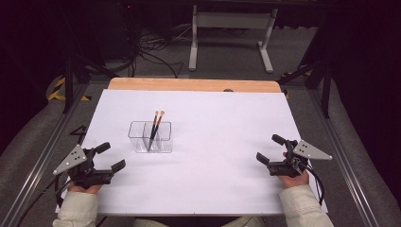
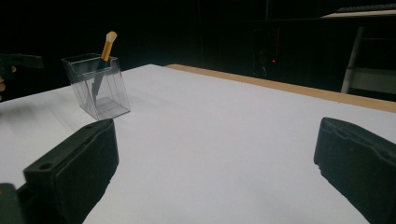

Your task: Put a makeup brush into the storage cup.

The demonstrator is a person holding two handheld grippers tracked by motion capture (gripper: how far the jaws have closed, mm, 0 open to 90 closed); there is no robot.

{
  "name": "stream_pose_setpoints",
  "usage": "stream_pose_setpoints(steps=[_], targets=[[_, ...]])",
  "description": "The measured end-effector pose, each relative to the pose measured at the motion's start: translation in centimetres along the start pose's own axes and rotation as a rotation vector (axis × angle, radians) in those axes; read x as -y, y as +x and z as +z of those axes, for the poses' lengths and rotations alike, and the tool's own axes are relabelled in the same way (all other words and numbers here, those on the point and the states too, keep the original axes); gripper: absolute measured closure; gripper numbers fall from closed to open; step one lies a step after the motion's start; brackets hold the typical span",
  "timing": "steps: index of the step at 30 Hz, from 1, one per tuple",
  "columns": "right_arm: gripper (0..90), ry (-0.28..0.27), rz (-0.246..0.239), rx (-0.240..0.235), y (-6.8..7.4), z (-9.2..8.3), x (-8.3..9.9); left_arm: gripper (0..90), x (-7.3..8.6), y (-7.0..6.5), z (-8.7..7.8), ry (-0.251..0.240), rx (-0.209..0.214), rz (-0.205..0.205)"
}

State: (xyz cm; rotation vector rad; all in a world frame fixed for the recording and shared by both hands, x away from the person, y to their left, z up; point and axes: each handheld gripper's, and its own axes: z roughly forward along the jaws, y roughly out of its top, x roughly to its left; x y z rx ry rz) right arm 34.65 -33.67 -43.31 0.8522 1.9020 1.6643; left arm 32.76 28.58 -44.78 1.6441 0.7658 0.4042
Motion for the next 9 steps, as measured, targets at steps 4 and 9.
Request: stream_pose_setpoints(steps=[4,9], targets=[[0.2,-0.019,0.006,0.004,-0.02,-0.15,-0.08,6.0,-0.02,0.00,-0.02,-0.003,-0.006,0.001],[0.2,-0.021,0.005,0.007,-0.08,-0.08,-0.01,5.5,-0.08,0.07,0.05,-0.004,-0.012,0.001]])
